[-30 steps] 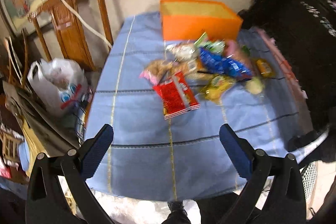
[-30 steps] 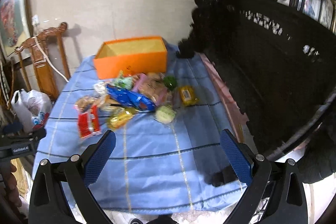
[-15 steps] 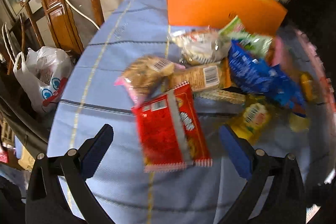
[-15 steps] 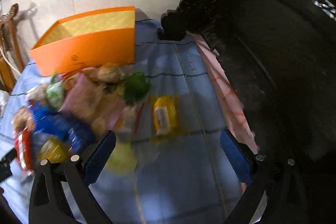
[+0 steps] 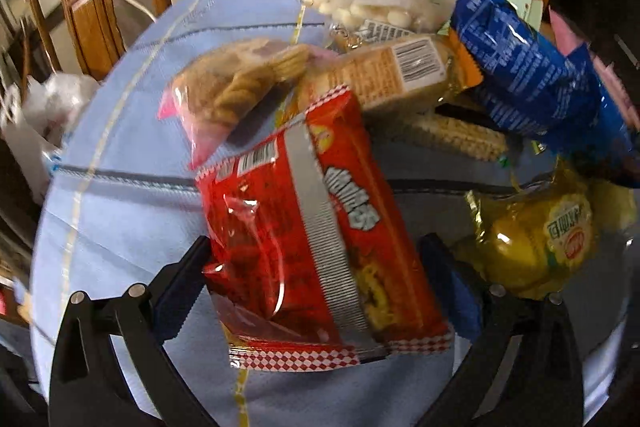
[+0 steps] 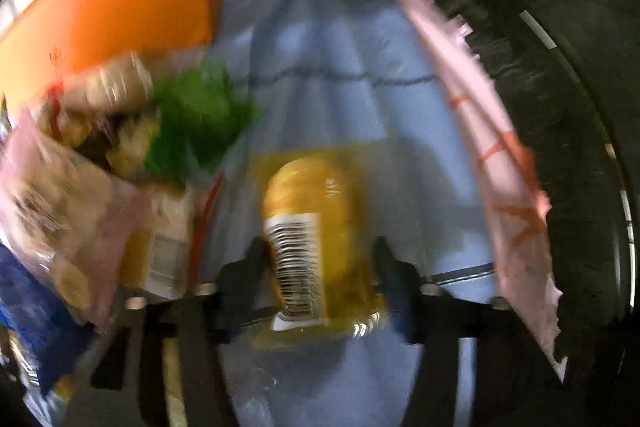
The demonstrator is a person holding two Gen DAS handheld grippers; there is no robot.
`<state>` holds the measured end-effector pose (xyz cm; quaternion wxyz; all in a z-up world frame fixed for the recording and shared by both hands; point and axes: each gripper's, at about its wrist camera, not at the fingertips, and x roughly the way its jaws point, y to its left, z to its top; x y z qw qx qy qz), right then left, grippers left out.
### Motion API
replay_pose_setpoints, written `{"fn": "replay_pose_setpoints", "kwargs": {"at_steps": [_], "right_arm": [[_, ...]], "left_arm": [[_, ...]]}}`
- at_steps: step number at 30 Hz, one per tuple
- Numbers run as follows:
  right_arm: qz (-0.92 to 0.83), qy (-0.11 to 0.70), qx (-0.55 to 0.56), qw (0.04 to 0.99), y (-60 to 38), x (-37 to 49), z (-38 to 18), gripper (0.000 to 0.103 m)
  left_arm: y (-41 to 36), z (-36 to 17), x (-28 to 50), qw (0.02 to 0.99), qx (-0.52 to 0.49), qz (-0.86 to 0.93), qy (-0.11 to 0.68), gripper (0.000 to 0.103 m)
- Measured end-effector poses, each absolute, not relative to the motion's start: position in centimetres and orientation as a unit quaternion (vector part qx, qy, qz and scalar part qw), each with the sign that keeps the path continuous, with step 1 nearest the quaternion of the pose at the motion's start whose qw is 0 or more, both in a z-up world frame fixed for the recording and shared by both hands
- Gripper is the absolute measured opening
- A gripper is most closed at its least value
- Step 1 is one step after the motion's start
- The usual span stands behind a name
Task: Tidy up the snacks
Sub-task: 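Grasp the yellow bread packet with the right tool while the left tool grasps the red snack bag, then carry both packets over the orange box and open both tools to drop them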
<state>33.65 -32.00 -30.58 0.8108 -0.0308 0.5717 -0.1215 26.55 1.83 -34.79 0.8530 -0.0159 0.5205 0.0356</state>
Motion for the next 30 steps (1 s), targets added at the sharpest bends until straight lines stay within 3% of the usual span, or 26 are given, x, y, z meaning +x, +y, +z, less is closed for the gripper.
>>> {"fn": "replay_pose_setpoints", "kwargs": {"at_steps": [8,11,12,23,30], "right_arm": [[-0.120,0.556,-0.026,0.822,-31.9,32.7,-30.7,0.039],[-0.124,0.552,-0.025,0.824,-31.2,32.0,-30.4,0.039],[-0.126,0.551,-0.026,0.825,-31.1,31.8,-30.4,0.039],[-0.133,0.541,-0.021,0.830,-31.6,31.1,-29.7,0.039],[-0.130,0.502,-0.016,0.855,-30.9,30.4,-26.0,0.039]], "left_arm": [[2.1,-34.9,25.8,0.865,-0.010,0.023,0.502,0.095],[2.1,-33.9,24.8,0.867,-0.014,0.033,0.498,0.070],[2.3,-33.6,24.7,0.868,-0.020,0.037,0.495,0.068],[1.8,-29.9,23.5,0.889,-0.023,0.023,0.456,0.065],[1.1,-25.1,23.1,0.910,-0.003,0.013,0.414,0.065]]}}
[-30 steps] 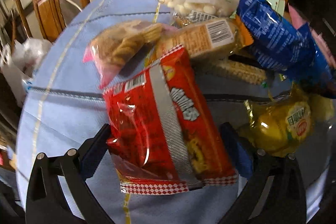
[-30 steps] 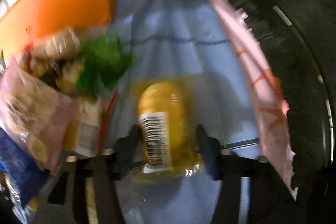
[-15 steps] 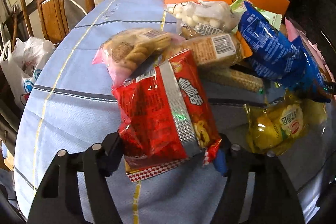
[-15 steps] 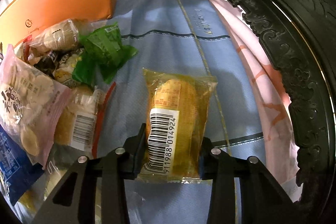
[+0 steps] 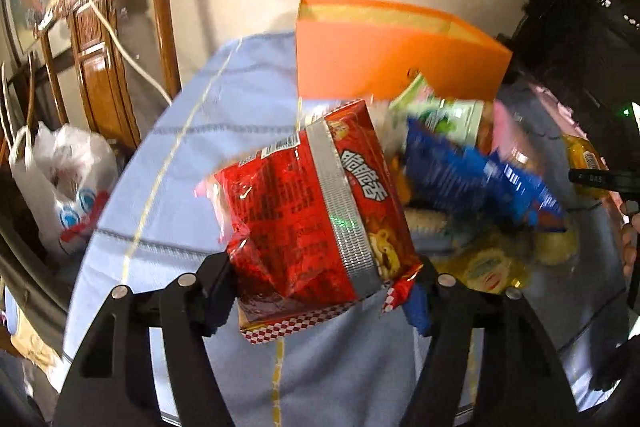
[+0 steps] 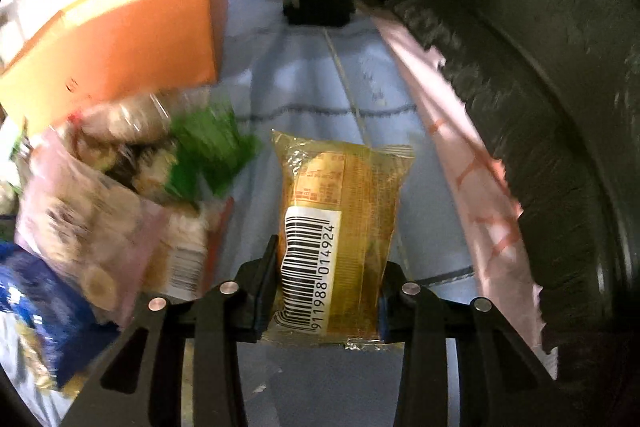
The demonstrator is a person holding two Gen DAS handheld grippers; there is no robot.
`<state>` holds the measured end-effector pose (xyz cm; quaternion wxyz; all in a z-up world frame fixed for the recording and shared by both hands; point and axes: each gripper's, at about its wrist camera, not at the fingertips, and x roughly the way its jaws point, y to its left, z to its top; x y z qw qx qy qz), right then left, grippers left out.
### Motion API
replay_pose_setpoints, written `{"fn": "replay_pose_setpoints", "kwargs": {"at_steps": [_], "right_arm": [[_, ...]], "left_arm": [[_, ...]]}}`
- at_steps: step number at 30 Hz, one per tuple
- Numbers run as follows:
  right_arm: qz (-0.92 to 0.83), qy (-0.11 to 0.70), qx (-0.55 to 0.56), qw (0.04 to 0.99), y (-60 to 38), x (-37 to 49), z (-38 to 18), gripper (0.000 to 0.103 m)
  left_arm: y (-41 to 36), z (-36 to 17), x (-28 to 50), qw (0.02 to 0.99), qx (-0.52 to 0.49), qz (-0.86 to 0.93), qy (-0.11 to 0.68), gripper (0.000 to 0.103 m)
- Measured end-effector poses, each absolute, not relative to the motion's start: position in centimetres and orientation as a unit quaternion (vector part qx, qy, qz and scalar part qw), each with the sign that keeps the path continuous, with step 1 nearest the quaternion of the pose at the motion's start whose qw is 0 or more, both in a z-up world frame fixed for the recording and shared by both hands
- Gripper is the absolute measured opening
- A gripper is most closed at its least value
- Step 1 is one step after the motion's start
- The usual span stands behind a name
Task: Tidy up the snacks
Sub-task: 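Carry both packets over the orange box and open both tools to drop them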
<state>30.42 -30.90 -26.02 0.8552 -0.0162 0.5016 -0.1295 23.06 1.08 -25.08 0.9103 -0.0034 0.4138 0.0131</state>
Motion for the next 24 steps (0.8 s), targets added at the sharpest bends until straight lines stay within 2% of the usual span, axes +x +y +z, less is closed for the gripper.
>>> {"fn": "replay_pose_setpoints", "kwargs": {"at_steps": [5,13,18,21,22,23,24], "right_arm": [[-0.098,0.455,0.006,0.885,-29.6,30.8,-19.6,0.039],[0.009,0.382,0.019,0.924,-24.2,36.7,-7.5,0.039],[0.048,0.371,0.011,0.927,-22.1,43.0,-3.6,0.039],[0.052,0.370,0.005,0.927,-21.6,47.1,-2.4,0.040],[0.057,0.373,0.007,0.926,-21.6,48.2,-2.5,0.044],[0.056,0.382,0.004,0.922,-21.5,49.8,-3.0,0.056],[0.044,0.390,-0.008,0.920,-21.5,50.9,-3.8,0.088]], "left_arm": [[0.2,-20.2,25.4,0.928,0.012,-0.003,0.373,0.065],[-2.3,-10.7,35.0,0.948,0.011,-0.067,0.312,0.065],[-3.0,-6.5,42.2,0.954,-0.002,-0.078,0.290,0.066],[-3.5,-5.7,47.1,0.949,-0.008,-0.080,0.304,0.068],[-3.6,-5.8,48.5,0.948,-0.007,-0.078,0.309,0.071],[-3.9,-6.3,50.5,0.944,-0.002,-0.074,0.322,0.083],[-3.6,-7.2,52.2,0.939,0.002,-0.074,0.336,0.099]]}}
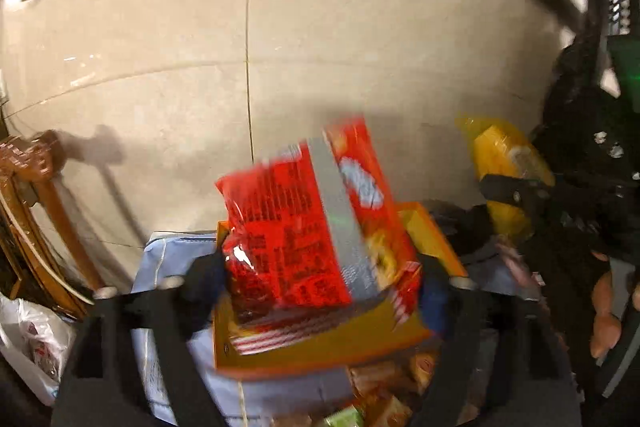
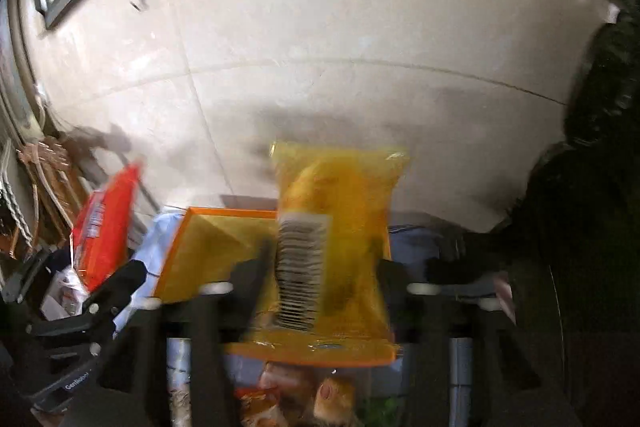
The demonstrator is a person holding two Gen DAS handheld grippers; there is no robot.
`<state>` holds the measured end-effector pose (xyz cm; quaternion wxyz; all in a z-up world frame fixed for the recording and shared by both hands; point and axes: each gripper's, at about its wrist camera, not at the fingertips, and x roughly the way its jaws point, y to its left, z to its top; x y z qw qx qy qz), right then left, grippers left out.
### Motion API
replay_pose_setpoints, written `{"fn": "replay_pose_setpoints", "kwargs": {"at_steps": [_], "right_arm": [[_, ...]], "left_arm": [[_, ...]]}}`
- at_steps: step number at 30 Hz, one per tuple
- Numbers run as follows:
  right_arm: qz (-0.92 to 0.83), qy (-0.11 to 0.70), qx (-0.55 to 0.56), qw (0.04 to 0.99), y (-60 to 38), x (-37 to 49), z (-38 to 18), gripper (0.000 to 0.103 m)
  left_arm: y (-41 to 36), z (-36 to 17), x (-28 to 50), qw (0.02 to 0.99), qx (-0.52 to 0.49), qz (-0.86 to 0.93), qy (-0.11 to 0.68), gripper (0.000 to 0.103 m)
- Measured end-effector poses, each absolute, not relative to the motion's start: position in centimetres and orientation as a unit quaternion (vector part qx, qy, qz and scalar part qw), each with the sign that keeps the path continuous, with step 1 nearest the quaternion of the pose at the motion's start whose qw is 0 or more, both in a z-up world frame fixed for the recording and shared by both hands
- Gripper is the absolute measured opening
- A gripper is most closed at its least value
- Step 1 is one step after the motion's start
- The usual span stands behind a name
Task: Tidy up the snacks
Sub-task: 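Carry both packets over the orange box and open both tools to drop them, then grasp the clear cookie packet with the left tool while the right tool grasps the green-printed clear bag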
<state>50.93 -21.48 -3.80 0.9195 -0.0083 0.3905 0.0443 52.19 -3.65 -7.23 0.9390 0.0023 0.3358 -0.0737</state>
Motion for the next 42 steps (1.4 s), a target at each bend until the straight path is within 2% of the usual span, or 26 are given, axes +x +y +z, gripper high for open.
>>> {"fn": "replay_pose_setpoints", "kwargs": {"at_steps": [1,4,7,13,19,23,26,32,42], "right_arm": [[0.023,0.397,-0.027,0.917,-21.6,51.5,-4.7,0.096],[0.007,0.407,-0.040,0.912,-22.4,51.4,-6.2,0.096],[-0.002,0.402,-0.042,0.915,-23.6,49.2,-7.2,0.096],[-0.013,0.414,-0.042,0.909,-24.3,43.4,-10.5,0.096],[-0.039,0.447,0.022,0.893,-25.4,33.9,-16.9,0.096],[-0.047,0.484,-0.022,0.874,-25.6,28.9,-21.2,0.096],[-0.042,0.508,-0.036,0.860,-26.2,26.7,-23.6,0.096],[-0.005,0.509,-0.109,0.854,-24.5,24.4,-26.0,0.096],[0.049,0.506,-0.189,0.840,-20.7,25.3,-27.9,0.094]], "left_arm": [[-3.6,-8.1,53.6,0.933,0.006,-0.074,0.352,0.099],[-2.6,-10.5,55.4,0.917,0.003,-0.057,0.395,0.099],[-0.9,-11.7,53.8,0.919,-0.006,-0.054,0.390,0.099],[2.6,-14.6,46.3,0.922,-0.006,-0.047,0.385,0.099],[5.6,-20.1,38.0,0.906,-0.009,-0.032,0.421,0.099],[7.1,-25.5,34.5,0.886,0.032,-0.008,0.462,0.099],[8.0,-27.8,32.8,0.879,0.015,0.007,0.477,0.099],[9.5,-28.9,32.1,0.880,-0.021,0.038,0.473,0.099],[7.1,-30.1,34.6,0.875,-0.005,0.056,0.480,0.099]]}}
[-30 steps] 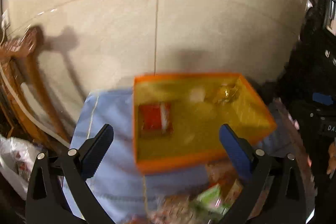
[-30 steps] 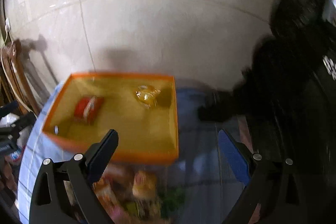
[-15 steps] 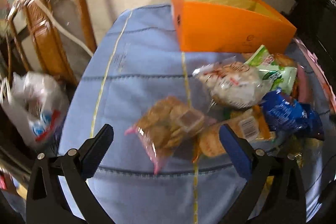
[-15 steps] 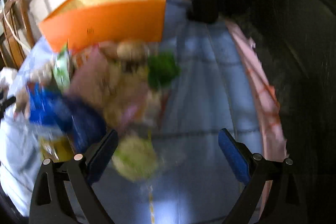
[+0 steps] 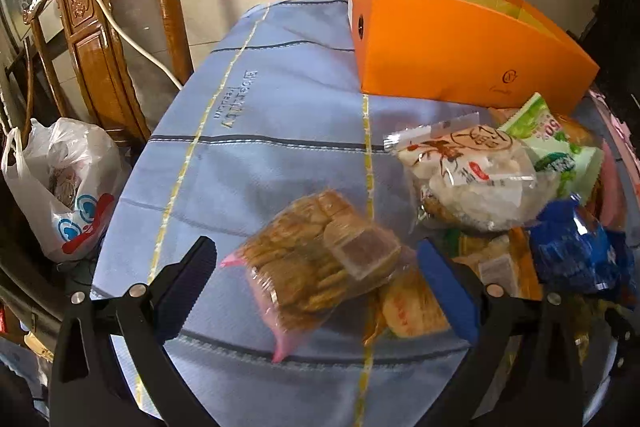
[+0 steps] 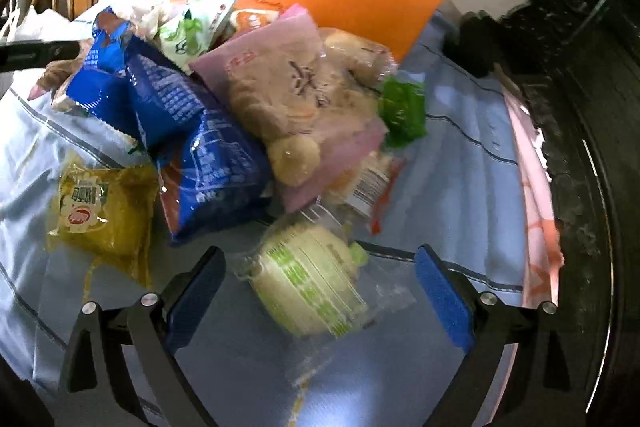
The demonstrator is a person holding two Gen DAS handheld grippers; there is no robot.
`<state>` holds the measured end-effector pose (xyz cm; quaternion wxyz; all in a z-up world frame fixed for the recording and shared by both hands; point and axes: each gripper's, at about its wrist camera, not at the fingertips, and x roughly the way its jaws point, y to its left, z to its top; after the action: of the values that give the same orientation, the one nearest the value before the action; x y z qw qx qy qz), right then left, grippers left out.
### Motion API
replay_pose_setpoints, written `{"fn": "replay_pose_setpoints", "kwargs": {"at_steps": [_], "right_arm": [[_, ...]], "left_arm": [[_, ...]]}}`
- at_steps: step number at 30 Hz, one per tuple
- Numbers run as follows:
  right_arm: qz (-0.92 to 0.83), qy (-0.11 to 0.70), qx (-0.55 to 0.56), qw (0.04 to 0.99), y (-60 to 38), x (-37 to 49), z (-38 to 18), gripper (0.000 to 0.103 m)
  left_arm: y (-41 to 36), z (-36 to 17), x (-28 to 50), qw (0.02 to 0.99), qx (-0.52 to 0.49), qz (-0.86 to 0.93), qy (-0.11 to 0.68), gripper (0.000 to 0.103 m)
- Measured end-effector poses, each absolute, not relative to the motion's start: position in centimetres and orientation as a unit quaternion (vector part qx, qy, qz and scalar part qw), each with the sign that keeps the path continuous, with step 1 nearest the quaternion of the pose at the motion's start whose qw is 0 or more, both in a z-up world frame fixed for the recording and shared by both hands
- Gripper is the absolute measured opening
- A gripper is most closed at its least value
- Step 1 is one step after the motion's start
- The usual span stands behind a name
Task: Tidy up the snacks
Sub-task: 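Grasp the clear cookie packet with the left tool while the right tool grasps the green-printed clear bag, then carry both packets over the orange box and open both tools to drop them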
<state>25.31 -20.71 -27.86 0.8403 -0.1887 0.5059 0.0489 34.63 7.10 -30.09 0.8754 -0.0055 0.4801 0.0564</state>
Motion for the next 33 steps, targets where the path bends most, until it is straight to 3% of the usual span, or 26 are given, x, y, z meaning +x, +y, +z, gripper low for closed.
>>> {"fn": "replay_pose_setpoints", "kwargs": {"at_steps": [6,8,10,11,12,13,17,24,33], "right_arm": [[0.058,0.513,-0.204,0.832,-19.8,25.5,-28.6,0.090],[0.067,0.520,-0.197,0.828,-19.6,25.5,-28.9,0.081],[0.069,0.525,-0.192,0.826,-19.6,25.4,-29.0,0.064],[0.065,0.524,-0.191,0.828,-19.7,25.5,-29.0,0.061],[0.065,0.526,-0.181,0.828,-19.9,25.5,-28.9,0.058],[0.066,0.529,-0.171,0.829,-20.2,25.6,-28.9,0.055],[0.066,0.532,-0.135,0.833,-21.7,25.8,-28.5,0.052],[0.052,0.530,-0.094,0.841,-23.6,25.1,-27.3,0.051],[0.047,0.468,-0.067,0.880,-24.0,24.2,-20.8,0.051]], "left_arm": [[7.3,-32.0,36.6,0.866,-0.013,0.096,0.491,0.099],[7.6,-33.0,36.8,0.858,-0.022,0.110,0.501,0.099],[7.8,-33.5,36.5,0.859,-0.023,0.117,0.498,0.099],[7.9,-33.5,36.3,0.862,-0.026,0.118,0.492,0.095],[8.0,-33.5,36.0,0.864,-0.030,0.117,0.489,0.083],[8.1,-33.4,35.8,0.865,-0.033,0.114,0.487,0.081],[8.3,-33.0,34.7,0.868,-0.040,0.094,0.485,0.072],[9.7,-32.0,32.3,0.869,-0.068,0.071,0.485,0.069],[8.0,-25.7,29.9,0.905,-0.041,0.035,0.422,0.069]]}}
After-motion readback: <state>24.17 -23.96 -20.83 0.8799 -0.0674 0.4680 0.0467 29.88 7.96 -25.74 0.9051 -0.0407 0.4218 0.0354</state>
